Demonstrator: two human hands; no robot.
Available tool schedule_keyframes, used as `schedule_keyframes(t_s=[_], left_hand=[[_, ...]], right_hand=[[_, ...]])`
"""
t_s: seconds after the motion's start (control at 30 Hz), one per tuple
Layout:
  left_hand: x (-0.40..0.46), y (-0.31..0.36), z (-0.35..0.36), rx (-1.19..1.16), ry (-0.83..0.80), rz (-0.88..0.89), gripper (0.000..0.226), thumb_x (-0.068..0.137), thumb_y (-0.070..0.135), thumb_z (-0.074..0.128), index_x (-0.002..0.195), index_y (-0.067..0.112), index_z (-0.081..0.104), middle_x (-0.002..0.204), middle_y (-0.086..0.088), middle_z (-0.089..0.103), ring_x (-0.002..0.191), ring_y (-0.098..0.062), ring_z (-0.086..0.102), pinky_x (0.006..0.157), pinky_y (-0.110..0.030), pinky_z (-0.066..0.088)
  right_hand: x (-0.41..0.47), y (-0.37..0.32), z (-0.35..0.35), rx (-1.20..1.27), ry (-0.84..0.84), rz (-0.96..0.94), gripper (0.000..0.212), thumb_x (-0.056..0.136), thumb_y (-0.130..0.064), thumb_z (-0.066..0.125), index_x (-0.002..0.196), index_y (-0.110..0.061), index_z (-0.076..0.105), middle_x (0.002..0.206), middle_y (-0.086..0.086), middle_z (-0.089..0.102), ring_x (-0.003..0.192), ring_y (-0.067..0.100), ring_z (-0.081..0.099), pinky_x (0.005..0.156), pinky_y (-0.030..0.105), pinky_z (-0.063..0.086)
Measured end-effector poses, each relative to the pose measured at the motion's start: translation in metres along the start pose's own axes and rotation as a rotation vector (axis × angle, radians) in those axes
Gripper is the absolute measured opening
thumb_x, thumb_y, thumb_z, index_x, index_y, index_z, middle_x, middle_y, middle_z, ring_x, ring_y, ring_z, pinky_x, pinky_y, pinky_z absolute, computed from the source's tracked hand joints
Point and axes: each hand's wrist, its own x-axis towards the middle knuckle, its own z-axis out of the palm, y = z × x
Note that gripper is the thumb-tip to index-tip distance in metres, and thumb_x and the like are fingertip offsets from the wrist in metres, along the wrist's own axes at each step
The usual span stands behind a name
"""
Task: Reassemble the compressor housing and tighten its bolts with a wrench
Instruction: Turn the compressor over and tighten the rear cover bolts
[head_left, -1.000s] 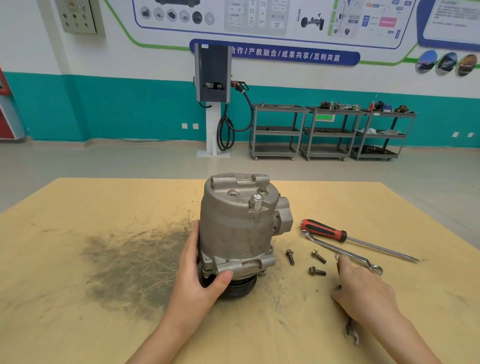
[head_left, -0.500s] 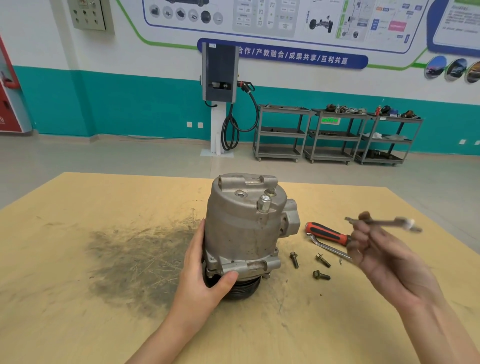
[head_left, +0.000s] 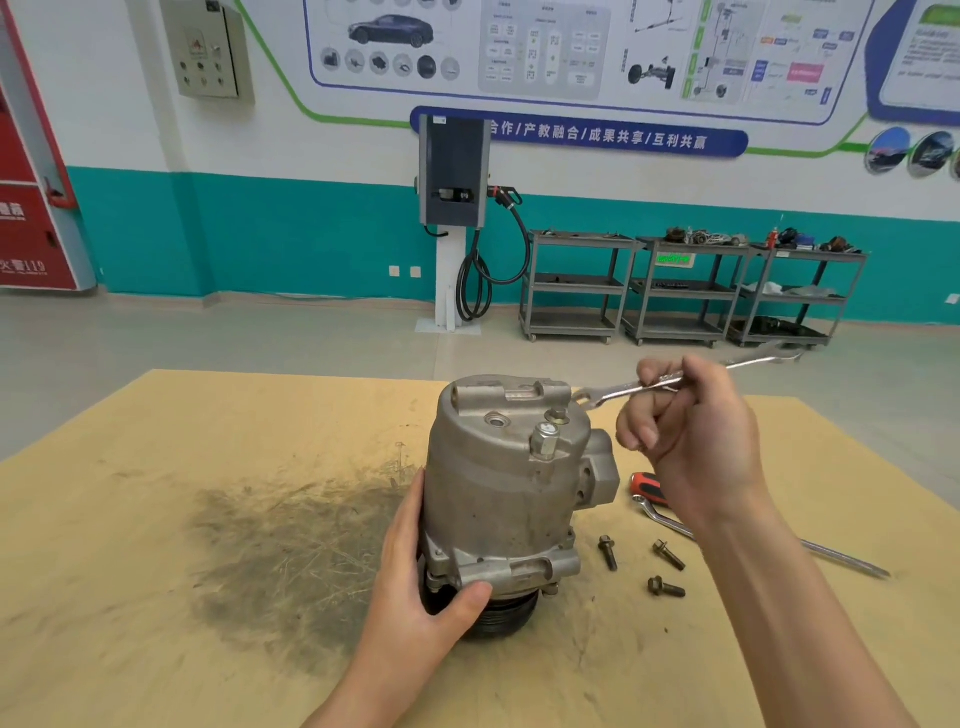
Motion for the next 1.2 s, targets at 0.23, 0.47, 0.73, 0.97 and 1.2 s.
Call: schedule_keyframes(t_s=[0.23,0.47,0.73,0.97,1.2], left_hand=[[0.002,-0.002,0.000,-0.014,-0.004,0.005,0.116,0.058,0.085,0.073,0.153,0.048,0.018,0.159,0.024,0.031,0.146,-0.004,0.035,0.120,-0.048,0.034],[0.000,-0.004,-0.001,-0.003,-0.010,0.009,0.114,0.056,0.087,0.071,0.151,0.052,0.018,0.157,0.029,0.031,0.145,-0.001,0.036,0.120,-0.046,0.034],[-0.001,-0.005,-0.001,0.027,0.005,-0.003,0.101,0.064,0.063,0.073,0.149,0.055,0.018,0.158,0.027,0.031,0.145,-0.010,0.038,0.119,-0.050,0.034],[-0.001,-0.002,-0.001,0.010,0.003,-0.014,0.108,0.060,0.076,0.074,0.150,0.054,0.018,0.159,0.025,0.030,0.146,-0.010,0.037,0.119,-0.050,0.034],[-0.001,0.001,-0.001,0.005,0.000,-0.018,0.115,0.055,0.086,0.072,0.150,0.052,0.018,0.159,0.021,0.032,0.146,-0.011,0.037,0.119,-0.050,0.034]], right_hand=[[-0.002,0.017,-0.007,0.014,0.010,0.011,0.043,0.105,-0.025,0.022,0.080,-0.011,0.053,0.042,0.003,0.042,0.043,0.016,0.037,0.047,0.027,0.031],[-0.005,0.019,-0.005,-0.016,-0.013,-0.066,0.055,0.106,-0.029,0.029,0.069,-0.017,0.067,0.049,0.007,0.054,0.044,0.014,0.044,0.043,0.020,0.036],[-0.006,0.001,-0.008,-0.021,-0.101,0.095,0.042,0.104,-0.029,0.036,0.082,-0.007,0.064,0.058,0.013,0.063,0.047,0.017,0.053,0.044,0.020,0.045],[-0.009,-0.013,-0.014,-0.061,-0.235,0.142,0.061,0.102,-0.030,0.023,0.086,-0.004,0.076,0.071,0.017,0.064,0.063,0.020,0.057,0.056,0.024,0.049],[-0.006,-0.008,-0.014,-0.024,-0.107,0.102,0.017,0.093,-0.023,0.052,0.088,-0.008,0.058,0.064,0.009,0.065,0.056,0.015,0.059,0.053,0.021,0.051]])
